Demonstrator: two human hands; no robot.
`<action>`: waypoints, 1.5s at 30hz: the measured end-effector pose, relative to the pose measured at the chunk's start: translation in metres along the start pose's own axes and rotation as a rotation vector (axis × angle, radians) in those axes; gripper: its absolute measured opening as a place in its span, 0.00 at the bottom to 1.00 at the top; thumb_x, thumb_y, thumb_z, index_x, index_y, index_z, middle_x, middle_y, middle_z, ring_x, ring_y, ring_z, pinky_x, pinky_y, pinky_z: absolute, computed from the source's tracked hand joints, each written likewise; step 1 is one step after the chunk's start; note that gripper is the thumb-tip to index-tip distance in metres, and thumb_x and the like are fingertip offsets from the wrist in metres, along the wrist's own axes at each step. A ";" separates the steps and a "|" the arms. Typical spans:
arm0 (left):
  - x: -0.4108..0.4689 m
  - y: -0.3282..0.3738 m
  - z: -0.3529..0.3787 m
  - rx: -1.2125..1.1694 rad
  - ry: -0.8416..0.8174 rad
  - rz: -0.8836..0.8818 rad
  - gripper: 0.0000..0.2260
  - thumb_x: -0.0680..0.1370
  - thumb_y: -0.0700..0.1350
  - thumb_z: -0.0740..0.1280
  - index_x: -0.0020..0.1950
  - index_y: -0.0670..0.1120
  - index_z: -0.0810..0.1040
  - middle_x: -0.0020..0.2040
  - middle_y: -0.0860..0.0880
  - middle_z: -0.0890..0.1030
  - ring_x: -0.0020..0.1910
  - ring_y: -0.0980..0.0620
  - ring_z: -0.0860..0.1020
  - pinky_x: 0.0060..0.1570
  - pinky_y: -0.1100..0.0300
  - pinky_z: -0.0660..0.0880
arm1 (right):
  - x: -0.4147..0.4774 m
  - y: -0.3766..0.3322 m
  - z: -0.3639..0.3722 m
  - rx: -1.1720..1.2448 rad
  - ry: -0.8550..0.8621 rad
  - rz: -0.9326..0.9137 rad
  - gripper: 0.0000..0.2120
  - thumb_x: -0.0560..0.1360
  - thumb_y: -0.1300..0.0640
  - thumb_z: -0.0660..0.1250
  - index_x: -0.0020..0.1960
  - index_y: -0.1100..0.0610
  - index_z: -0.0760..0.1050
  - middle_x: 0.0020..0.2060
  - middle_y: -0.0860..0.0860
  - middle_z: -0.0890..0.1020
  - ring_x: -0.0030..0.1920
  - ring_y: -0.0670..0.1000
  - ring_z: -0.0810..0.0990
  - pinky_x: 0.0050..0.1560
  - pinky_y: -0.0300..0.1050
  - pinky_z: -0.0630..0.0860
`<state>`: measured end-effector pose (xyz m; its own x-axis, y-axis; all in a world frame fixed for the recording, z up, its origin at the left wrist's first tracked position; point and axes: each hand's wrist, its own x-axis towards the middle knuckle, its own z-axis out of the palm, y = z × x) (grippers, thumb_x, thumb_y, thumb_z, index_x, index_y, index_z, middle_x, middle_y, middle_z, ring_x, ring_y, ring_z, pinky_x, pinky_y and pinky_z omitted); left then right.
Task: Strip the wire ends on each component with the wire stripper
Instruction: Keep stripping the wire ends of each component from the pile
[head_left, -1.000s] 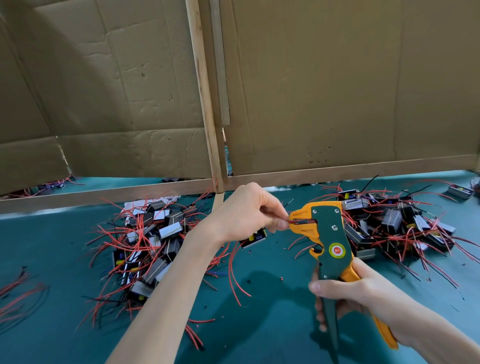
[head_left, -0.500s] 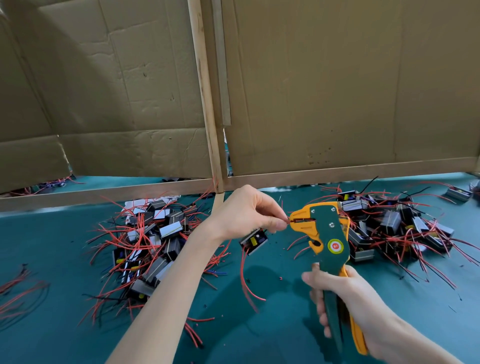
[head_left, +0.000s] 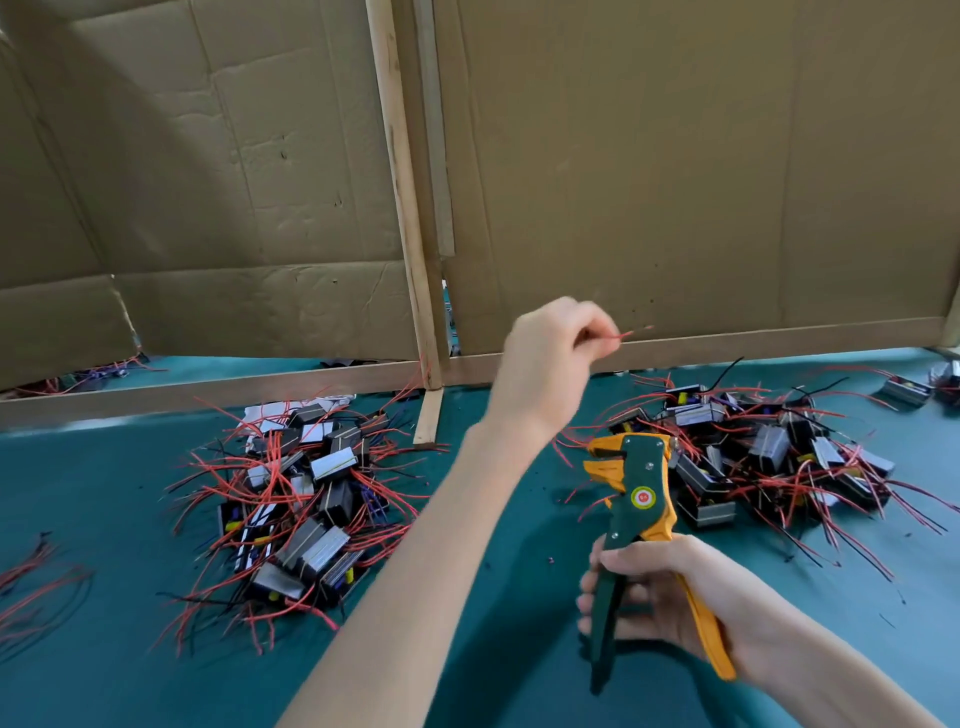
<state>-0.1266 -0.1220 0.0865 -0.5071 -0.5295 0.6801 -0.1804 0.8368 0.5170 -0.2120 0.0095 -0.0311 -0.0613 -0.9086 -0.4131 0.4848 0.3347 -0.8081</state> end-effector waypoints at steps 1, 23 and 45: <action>0.006 0.010 0.011 -0.042 -0.004 0.026 0.02 0.73 0.36 0.71 0.44 0.40 0.84 0.41 0.45 0.82 0.41 0.49 0.78 0.46 0.57 0.73 | -0.001 -0.002 0.000 0.017 0.014 0.012 0.06 0.57 0.68 0.73 0.35 0.67 0.82 0.39 0.67 0.81 0.37 0.65 0.83 0.36 0.58 0.82; -0.055 -0.115 -0.139 0.623 -0.558 -0.868 0.10 0.72 0.40 0.74 0.51 0.49 0.80 0.54 0.47 0.80 0.52 0.46 0.78 0.54 0.53 0.76 | -0.012 -0.013 0.001 0.056 0.029 -0.028 0.14 0.63 0.66 0.68 0.48 0.67 0.75 0.44 0.70 0.82 0.39 0.66 0.84 0.36 0.56 0.83; -0.064 -0.086 -0.016 -0.251 -0.205 -0.833 0.08 0.74 0.38 0.72 0.35 0.44 0.78 0.36 0.47 0.80 0.36 0.52 0.77 0.44 0.57 0.76 | -0.012 -0.016 -0.004 0.076 0.080 -0.067 0.10 0.63 0.65 0.69 0.43 0.67 0.77 0.45 0.70 0.82 0.40 0.66 0.84 0.36 0.56 0.83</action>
<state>-0.0657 -0.1624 0.0069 -0.4392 -0.8963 -0.0607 -0.3799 0.1241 0.9167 -0.2226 0.0162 -0.0144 -0.1635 -0.9044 -0.3940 0.5422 0.2513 -0.8018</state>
